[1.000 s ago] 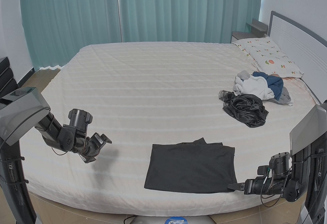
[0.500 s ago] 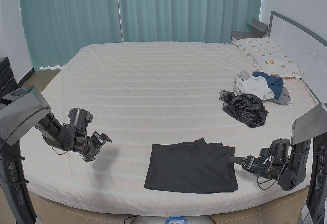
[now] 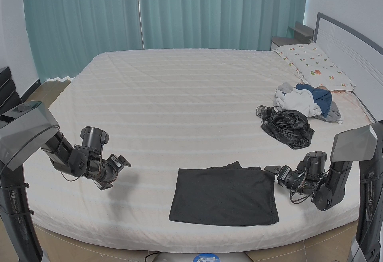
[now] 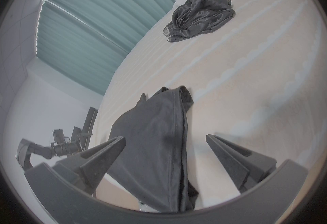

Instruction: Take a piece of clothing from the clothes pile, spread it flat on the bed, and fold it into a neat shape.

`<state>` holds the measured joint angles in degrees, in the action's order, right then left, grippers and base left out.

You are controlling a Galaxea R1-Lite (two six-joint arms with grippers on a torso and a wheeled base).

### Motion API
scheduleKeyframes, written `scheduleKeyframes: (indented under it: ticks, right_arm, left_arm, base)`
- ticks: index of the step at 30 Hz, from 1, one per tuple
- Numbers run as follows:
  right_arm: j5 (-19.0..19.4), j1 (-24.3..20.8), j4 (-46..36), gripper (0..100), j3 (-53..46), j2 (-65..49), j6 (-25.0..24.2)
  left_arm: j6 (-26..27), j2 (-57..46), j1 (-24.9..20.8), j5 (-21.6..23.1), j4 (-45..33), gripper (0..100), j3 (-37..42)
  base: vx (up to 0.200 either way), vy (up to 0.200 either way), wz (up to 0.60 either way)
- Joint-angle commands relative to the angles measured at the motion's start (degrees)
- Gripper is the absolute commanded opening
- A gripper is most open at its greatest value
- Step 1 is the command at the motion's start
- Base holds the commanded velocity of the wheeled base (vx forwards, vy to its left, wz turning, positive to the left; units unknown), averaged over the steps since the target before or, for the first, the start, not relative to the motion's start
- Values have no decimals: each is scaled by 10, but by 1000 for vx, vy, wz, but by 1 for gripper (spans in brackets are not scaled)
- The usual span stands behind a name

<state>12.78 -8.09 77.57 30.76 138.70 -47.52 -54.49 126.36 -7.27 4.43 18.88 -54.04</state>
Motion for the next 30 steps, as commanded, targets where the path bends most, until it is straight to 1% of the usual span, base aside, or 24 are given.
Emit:
scheduleKeyframes:
  ticks: [1, 3, 5, 7, 20, 21, 27, 30]
  right_arm:
    - [-1, -7, -1, 0, 19, 15, 0]
    - [-6, -8, -1, 0, 29, 21, -1]
    - [-23, -8, 0, 0, 33, 24, -1]
    - [-30, -8, 1, 0, 34, 27, -2]
    - [-33, -3, 3, 0, 28, 15, -11]
    - [-34, -4, 6, 100, 26, 15, -12]
    - [-34, 0, 36, 100, 8, 10, -12]
    - [-34, 1, 65, 100, -14, 10, -12]
  left_arm:
    - [0, 1, 0, 0, 0, 100, 1]
    - [-1, 3, 0, -7, 0, 100, 1]
    - [0, 6, -1, -13, 2, 100, 0]
    - [0, 6, -3, -14, 2, 100, 0]
    - [0, 6, -4, -15, 2, 100, 0]
    - [0, 6, -4, -14, 2, 100, 0]
    - [0, 7, -5, -15, 2, 100, 0]
    - [-1, 5, -5, -14, 2, 100, 3]
  base:
    - [0, 0, 0]
    - [0, 0, 0]
    - [0, 0, 0]
    - [0, 0, 0]
    - [0, 0, 0]
    - [0, 0, 0]
    - [0, 0, 0]
    - [0, 0, 0]
